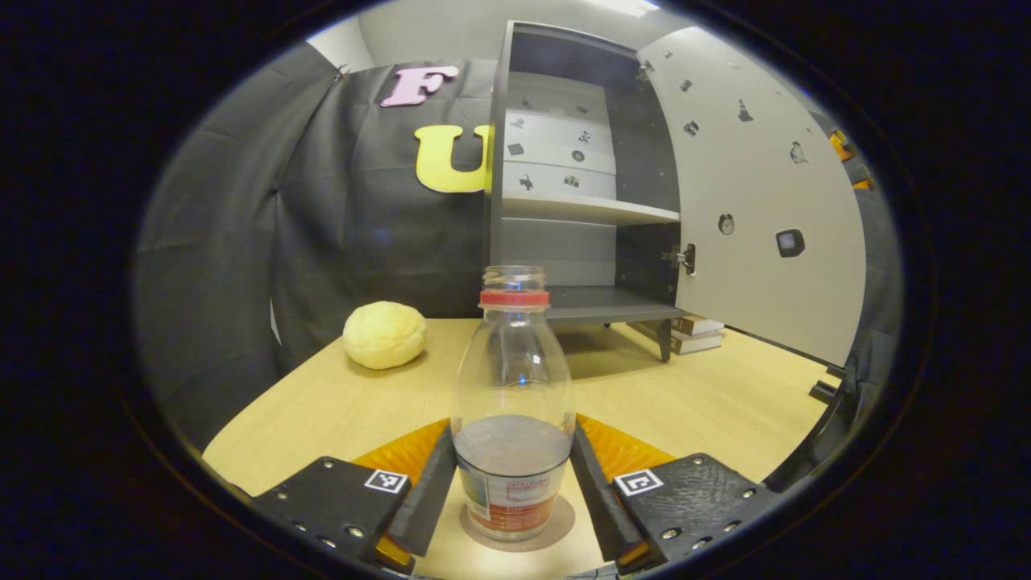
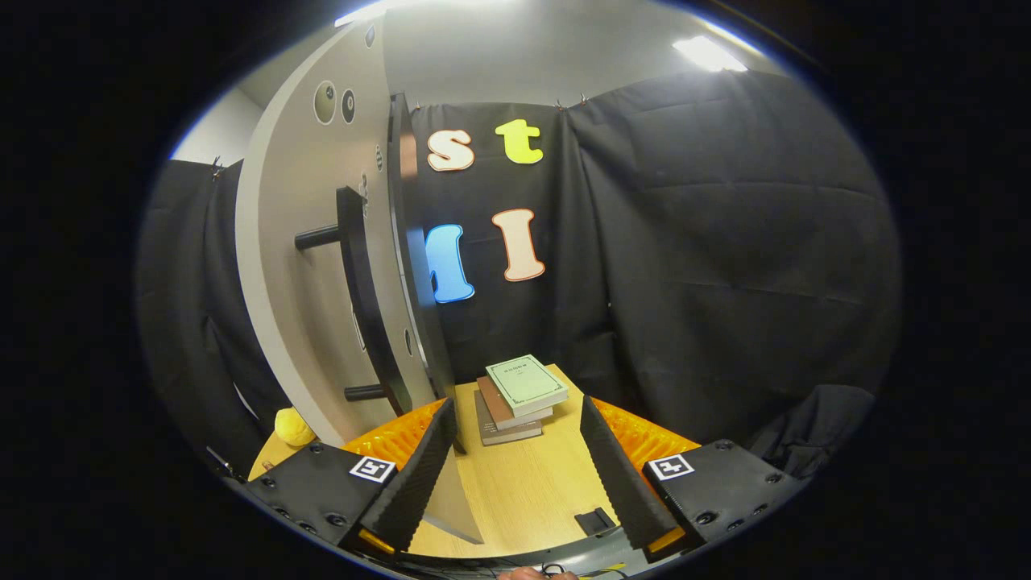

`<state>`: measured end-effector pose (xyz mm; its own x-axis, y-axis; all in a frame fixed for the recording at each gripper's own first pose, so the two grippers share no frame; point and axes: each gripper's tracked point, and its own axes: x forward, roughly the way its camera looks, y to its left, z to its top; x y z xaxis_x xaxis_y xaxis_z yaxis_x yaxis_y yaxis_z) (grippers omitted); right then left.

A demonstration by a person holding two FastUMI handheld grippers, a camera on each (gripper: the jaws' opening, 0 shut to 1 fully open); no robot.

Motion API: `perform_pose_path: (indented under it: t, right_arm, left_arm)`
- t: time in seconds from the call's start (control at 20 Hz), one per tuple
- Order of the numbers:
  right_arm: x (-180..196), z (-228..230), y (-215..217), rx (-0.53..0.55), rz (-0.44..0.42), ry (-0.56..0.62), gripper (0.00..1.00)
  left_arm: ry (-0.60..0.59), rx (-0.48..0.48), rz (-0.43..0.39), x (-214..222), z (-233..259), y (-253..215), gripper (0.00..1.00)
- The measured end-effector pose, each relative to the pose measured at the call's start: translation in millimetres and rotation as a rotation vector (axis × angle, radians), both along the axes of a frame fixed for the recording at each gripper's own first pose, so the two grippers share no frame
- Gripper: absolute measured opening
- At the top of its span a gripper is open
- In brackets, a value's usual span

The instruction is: Open the cabinet door with the right hand, grasp the bottle in the cabinet with the left hand and place it on the coaster, then close the cabinet door with the right hand.

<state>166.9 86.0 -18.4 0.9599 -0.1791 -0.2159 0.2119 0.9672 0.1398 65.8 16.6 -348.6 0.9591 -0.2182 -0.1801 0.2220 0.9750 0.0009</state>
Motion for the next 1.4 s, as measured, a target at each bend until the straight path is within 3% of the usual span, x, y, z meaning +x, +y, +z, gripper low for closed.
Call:
perform_pose_path:
  t: [0.3, 0.35, 0.4, 0.65, 1.1, 1.25, 1.3, 1.4]
  right_arm:
    - [3.4, 1.4, -3.4, -0.008, -0.006, -0.012, 0.98]
    - [4.3, 2.6, -5.2, -0.007, -0.011, -0.016, 0.93]
    - [4.0, 2.4, -7.4, -0.004, -0.016, -0.020, 0.98]
    - [3.4, 2.0, -16.6, 0.004, -0.032, -0.030, 0.98]
    - [0.2, 2.4, -31.9, 0.015, -0.055, -0.053, 0.98]
    - [2.3, 4.2, -36.6, 0.047, -0.055, -0.070, 0.93]
    - [4.5, 3.0, -37.7, 0.064, -0.051, -0.071, 0.98]
    - [12.2, 5.7, -43.2, 0.079, -0.043, -0.081, 0.98]
  left_arm:
    - [0.046, -0.050, 0.018, -10.4, -6.4, 2.6, 0.80]
    - [0.055, -0.057, 0.018, -13.5, -8.9, 2.0, 0.81]
    - [0.060, -0.055, 0.017, -14.5, -9.4, 1.4, 0.81]
    - [0.078, -0.020, 0.007, -22.3, -7.2, -0.9, 0.89]
    - [0.121, 0.001, 0.032, -46.3, 0.8, 11.7, 0.89]
    - [0.124, -0.015, 0.090, -71.3, 18.1, 25.9, 0.89]
    - [0.109, -0.029, 0.109, -80.9, 33.3, 30.3, 0.89]
    - [0.074, -0.025, 0.153, -95.4, 66.7, 37.8, 0.89]
